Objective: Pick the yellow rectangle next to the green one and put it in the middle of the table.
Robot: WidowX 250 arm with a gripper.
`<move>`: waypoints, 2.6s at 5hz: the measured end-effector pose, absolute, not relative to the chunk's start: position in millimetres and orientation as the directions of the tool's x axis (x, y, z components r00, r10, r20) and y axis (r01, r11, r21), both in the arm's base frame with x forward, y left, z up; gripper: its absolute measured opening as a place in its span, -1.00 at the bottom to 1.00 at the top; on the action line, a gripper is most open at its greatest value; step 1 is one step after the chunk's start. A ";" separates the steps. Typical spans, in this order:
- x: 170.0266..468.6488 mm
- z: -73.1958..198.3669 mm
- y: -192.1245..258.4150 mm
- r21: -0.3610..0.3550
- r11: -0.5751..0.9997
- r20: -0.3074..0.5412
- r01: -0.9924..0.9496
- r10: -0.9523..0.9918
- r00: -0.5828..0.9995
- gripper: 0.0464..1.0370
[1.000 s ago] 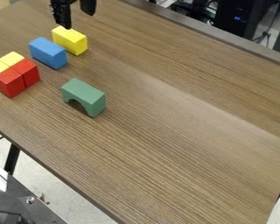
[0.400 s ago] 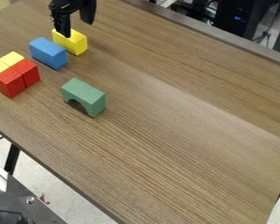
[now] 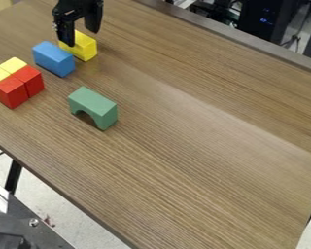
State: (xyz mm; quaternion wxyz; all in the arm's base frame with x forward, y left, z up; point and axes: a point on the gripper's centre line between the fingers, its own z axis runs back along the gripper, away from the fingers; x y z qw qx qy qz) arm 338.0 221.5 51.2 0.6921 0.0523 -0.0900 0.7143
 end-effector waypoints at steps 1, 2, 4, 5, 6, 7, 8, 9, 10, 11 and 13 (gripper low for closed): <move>336.3 38.1 223.8 -0.047 -0.062 0.159 -0.997 0.985 -0.069 0.31; 337.0 39.7 228.2 -0.055 -0.077 0.156 -0.996 0.984 -0.085 0.06; 335.7 44.2 218.8 -0.034 -0.046 0.101 -0.998 0.994 -0.049 0.06; 338.3 79.3 205.8 -0.086 0.039 0.071 -0.996 0.997 0.033 0.06; 335.1 101.7 187.2 -0.098 0.177 0.071 -0.979 0.983 0.170 0.06; 336.8 101.9 154.6 -0.072 0.350 0.104 -0.934 0.934 0.342 0.06; 331.1 86.9 130.7 -0.016 0.514 0.108 -0.858 0.854 0.510 0.06; 323.5 79.3 106.1 0.000 0.634 0.120 -0.773 0.767 0.630 0.06; 315.8 69.4 81.8 0.015 0.742 0.103 -0.670 0.665 0.739 0.06; 310.2 61.2 60.2 0.021 0.839 0.118 -0.543 0.538 0.835 0.06; 312.3 56.9 33.4 -0.034 0.926 0.172 -0.375 0.375 0.911 0.06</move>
